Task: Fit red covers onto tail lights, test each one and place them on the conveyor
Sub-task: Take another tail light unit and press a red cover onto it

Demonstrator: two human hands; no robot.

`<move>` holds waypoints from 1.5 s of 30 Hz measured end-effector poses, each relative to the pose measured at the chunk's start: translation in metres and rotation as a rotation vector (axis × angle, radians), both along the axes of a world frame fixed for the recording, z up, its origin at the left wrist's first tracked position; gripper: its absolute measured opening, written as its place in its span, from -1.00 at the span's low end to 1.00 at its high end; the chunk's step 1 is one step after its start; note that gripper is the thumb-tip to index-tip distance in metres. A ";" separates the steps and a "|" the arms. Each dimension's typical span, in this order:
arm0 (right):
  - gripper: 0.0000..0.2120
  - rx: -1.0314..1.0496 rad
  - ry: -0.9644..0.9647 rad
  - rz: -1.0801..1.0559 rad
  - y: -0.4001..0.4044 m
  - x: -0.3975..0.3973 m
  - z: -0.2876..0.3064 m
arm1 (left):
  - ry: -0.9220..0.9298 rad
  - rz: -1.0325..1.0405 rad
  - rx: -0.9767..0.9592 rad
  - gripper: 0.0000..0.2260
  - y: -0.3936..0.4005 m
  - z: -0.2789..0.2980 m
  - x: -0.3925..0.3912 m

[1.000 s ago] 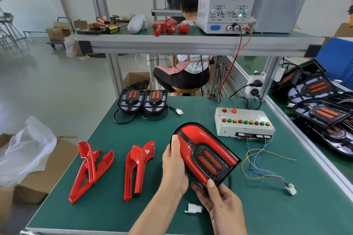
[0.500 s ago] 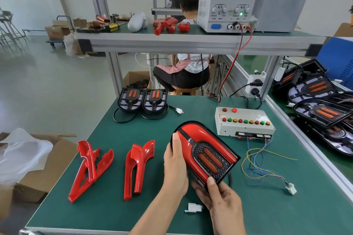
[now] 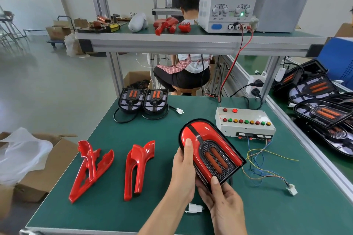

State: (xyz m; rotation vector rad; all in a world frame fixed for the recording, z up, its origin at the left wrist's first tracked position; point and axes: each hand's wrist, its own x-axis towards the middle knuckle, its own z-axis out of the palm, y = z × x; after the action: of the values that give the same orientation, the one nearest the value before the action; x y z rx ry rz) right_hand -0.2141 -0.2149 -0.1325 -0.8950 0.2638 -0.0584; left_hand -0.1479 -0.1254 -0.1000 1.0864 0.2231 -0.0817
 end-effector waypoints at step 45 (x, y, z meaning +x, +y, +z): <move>-0.70 -1.080 -0.133 0.560 -0.049 0.142 0.129 | -0.267 -0.393 0.366 -0.76 0.037 0.005 0.012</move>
State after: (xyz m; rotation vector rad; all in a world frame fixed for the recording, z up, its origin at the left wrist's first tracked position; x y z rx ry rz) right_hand -0.0719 -0.2642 -0.0038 -2.0009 -0.1892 0.2878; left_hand -0.1362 -0.0879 -0.0950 1.4808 -0.2283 -0.2527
